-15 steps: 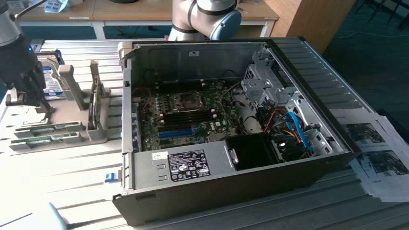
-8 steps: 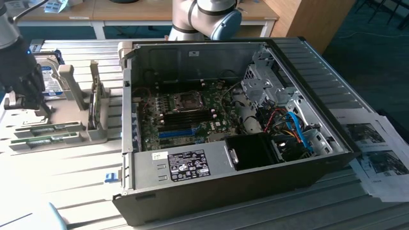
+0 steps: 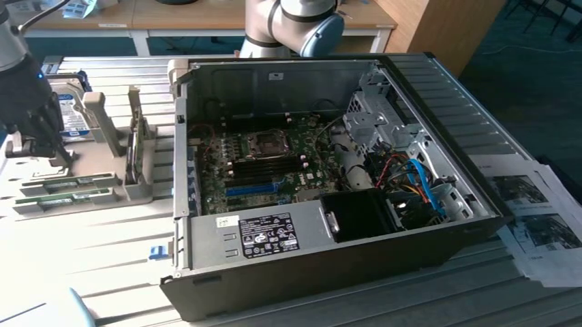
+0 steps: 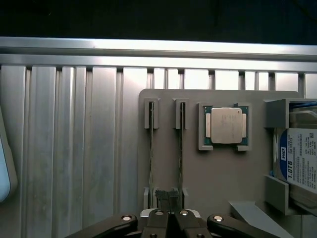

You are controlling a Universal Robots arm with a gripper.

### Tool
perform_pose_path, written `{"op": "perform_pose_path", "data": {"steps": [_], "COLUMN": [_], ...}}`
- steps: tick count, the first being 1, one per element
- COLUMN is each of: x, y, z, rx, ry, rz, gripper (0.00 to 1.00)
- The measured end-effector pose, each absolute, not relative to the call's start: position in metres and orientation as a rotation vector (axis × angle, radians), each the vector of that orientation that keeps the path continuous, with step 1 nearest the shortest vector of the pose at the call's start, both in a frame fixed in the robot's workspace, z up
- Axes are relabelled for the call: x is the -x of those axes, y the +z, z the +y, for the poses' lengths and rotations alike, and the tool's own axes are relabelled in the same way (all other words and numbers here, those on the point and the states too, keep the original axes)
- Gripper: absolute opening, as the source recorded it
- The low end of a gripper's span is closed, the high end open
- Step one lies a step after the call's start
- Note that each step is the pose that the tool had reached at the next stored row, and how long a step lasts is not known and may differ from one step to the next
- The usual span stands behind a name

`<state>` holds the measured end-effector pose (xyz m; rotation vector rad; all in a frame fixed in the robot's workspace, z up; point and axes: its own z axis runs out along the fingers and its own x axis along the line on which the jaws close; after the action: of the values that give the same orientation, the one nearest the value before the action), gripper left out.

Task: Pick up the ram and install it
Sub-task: 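Pick up the ram and move it above insertion slot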

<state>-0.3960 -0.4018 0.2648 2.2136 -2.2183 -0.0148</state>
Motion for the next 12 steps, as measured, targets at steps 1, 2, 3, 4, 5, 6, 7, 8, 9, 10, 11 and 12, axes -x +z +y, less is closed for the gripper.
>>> {"op": "perform_pose_path", "data": {"steps": [1,2,3,4,5,6,7,8,9,10,11,12], "x": [0.396,0.3961,0.3961,0.3961,0.3961,0.3961,0.3961,0.3961,0.3961,0.3961,0.3961,0.3961], "y": [0.2637,0.2624,0.2611,0.2598,0.2586,0.2574,0.2562,0.2553,0.2548,0.2548,0.2548,0.2548], "z": [-0.4022,-0.4025,-0.403,-0.4035,-0.4039,-0.4044,-0.4047,-0.4049,-0.405,-0.405,-0.405,-0.405], "rx": [-2.214,-2.213,-2.213,-2.213,-2.214,-2.214,-2.214,-2.214,-2.213,-2.213,-2.213,-2.214], "ry": [-0.015,-0.015,-0.014,-0.014,-0.014,-0.014,-0.014,-0.014,-0.014,-0.014,-0.014,-0.014], "rz": [-2.218,-2.218,-2.219,-2.219,-2.219,-2.219,-2.219,-2.219,-2.219,-2.219,-2.219,-2.219], "gripper": [0.1,0.1,0.1,0.1,0.1,0.1,0.1,0.1,0.1,0.1,0.1,0.1]}}
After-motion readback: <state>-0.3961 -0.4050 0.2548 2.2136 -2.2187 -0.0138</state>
